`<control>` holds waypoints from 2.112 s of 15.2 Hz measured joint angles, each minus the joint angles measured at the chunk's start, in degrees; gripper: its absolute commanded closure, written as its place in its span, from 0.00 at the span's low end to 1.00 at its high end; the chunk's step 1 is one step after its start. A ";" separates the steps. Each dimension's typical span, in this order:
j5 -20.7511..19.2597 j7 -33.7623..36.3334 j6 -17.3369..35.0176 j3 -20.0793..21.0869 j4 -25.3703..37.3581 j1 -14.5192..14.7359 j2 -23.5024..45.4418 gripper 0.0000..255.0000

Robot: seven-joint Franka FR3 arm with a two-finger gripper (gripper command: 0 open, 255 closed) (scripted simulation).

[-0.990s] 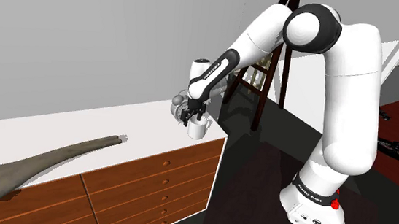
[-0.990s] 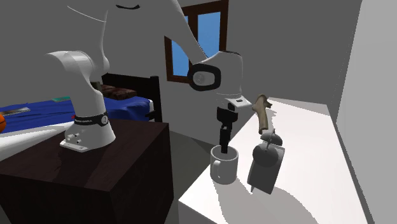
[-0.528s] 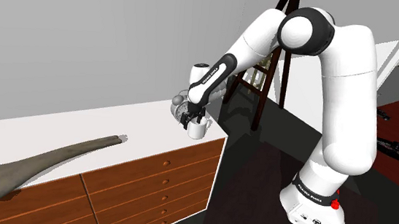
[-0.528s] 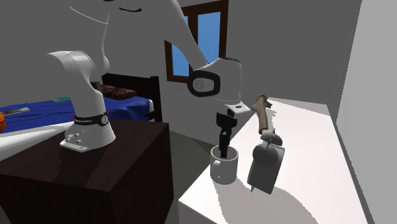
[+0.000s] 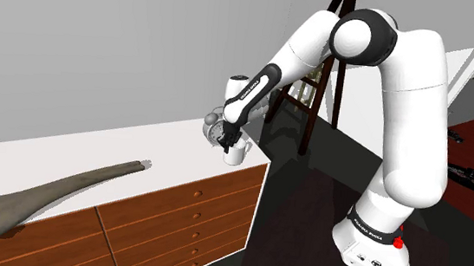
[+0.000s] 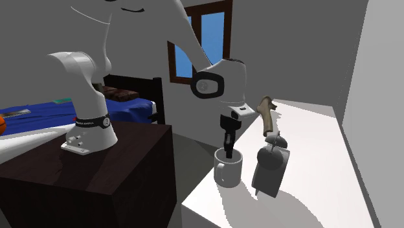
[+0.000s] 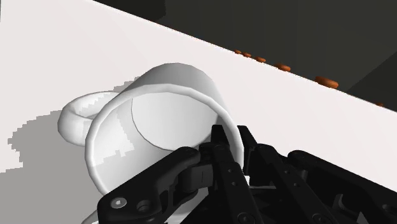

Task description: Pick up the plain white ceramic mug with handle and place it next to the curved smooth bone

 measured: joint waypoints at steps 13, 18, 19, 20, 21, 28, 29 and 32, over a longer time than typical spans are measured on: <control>-0.26 0.26 -4.06 -0.17 -0.65 0.21 -4.71 1.00; -0.41 0.23 -7.13 -0.30 -0.59 0.19 -7.72 1.00; -0.45 0.26 -7.87 -0.32 -0.36 0.21 -8.22 1.00; -0.47 0.19 -8.52 -0.35 -0.13 0.16 -8.65 1.00; -0.50 0.19 -9.17 -0.38 -0.17 0.16 -9.33 1.00; -0.76 0.53 -13.80 -0.43 0.68 0.35 -13.11 1.00; -0.78 0.45 -14.51 -0.47 0.84 0.31 -13.65 1.00; -0.87 0.46 -16.37 -0.51 1.22 0.30 -15.15 1.00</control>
